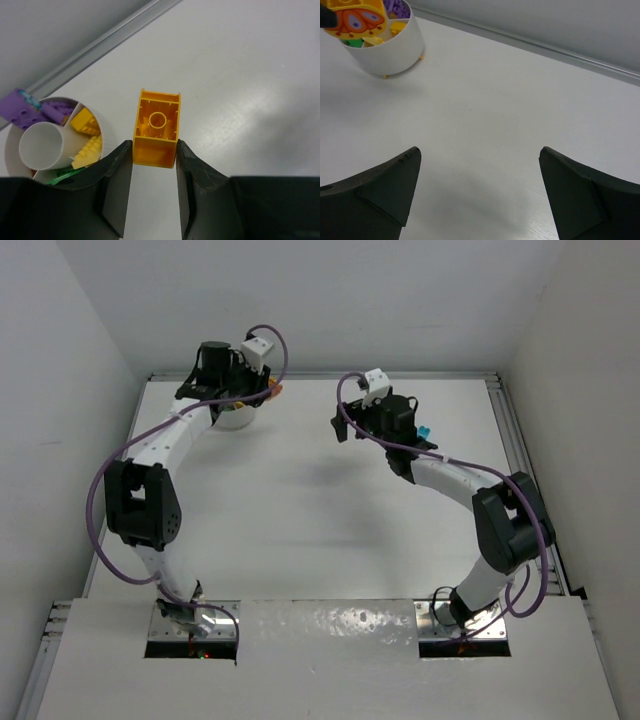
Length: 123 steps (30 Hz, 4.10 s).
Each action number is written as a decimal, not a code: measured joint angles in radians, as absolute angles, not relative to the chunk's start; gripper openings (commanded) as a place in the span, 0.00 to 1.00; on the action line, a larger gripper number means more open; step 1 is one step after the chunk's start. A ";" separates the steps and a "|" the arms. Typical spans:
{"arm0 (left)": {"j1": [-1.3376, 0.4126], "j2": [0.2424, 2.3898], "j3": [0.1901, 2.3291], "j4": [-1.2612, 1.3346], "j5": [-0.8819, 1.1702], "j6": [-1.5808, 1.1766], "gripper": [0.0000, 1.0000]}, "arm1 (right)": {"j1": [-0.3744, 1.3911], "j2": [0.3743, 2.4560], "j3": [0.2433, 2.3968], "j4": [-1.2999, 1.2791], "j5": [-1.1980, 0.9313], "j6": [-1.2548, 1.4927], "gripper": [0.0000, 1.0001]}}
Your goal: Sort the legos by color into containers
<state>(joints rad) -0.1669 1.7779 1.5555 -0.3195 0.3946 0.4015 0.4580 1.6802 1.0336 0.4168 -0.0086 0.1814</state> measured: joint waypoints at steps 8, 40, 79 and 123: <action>-0.110 1.985 1.713 -0.259 0.196 0.269 0.00 | 0.480 1.678 1.011 0.494 0.008 0.240 0.99; -0.067 2.095 1.733 -0.208 0.172 0.389 0.00 | 0.480 1.677 1.008 0.490 -0.014 0.250 0.99; -0.019 2.117 1.751 -0.276 0.225 0.358 0.54 | 0.480 1.654 1.008 0.461 -0.054 0.236 0.99; -0.033 1.919 1.706 -0.398 0.406 0.230 0.59 | 0.178 2.064 1.685 -0.491 0.503 0.606 0.99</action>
<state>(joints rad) -0.0330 1.9190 1.7058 -0.3981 0.4061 0.2302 0.1783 2.0644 1.6852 -0.4908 0.5026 0.6064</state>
